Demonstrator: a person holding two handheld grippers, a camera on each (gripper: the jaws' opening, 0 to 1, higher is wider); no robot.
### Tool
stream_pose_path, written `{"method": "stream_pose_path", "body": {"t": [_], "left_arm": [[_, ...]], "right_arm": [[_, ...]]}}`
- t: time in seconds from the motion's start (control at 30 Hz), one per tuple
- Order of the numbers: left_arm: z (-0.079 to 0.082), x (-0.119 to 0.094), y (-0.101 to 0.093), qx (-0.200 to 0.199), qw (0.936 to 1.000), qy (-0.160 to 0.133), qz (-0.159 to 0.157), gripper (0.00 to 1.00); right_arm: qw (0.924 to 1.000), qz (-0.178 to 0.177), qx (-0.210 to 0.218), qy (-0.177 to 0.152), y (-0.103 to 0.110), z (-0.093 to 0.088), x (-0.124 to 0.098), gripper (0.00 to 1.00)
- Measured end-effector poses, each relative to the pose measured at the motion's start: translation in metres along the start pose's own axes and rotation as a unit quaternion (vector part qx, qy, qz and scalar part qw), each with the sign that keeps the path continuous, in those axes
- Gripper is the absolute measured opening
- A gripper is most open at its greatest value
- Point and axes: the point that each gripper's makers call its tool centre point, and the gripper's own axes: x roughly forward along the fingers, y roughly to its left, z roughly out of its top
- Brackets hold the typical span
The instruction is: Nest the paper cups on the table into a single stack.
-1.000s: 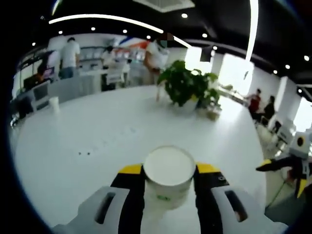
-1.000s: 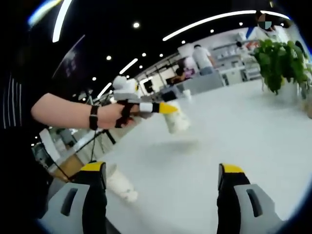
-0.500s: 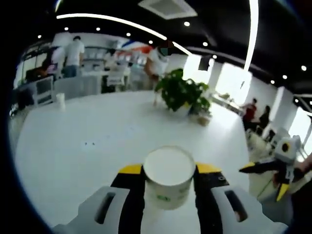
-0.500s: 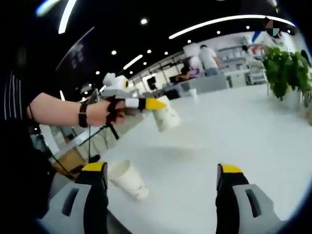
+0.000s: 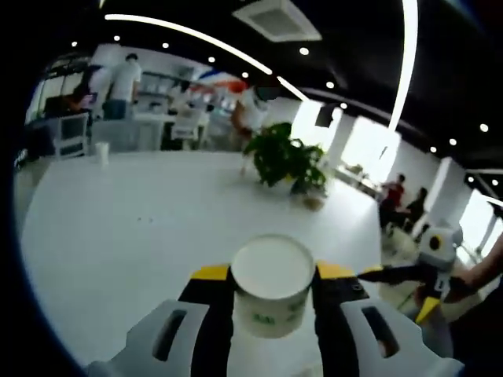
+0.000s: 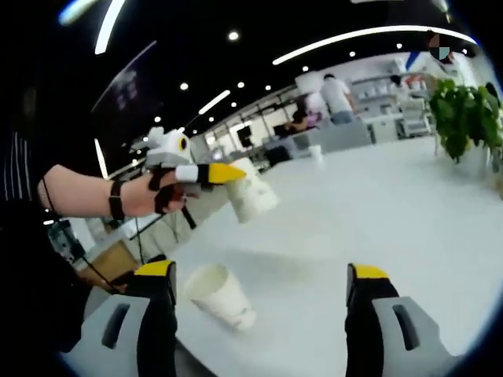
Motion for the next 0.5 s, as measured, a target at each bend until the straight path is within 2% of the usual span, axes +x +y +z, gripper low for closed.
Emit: {"method": "stream_pose_path", "body": {"t": [0.5], "left_arm": [[-0.002, -0.027, -0.033, -0.021, 0.9994, -0.016, -0.022, 0.37]], "right_arm": [[0.9997, 0.019, 0.010, -0.011, 0.022, 0.003, 0.000, 0.80]]}}
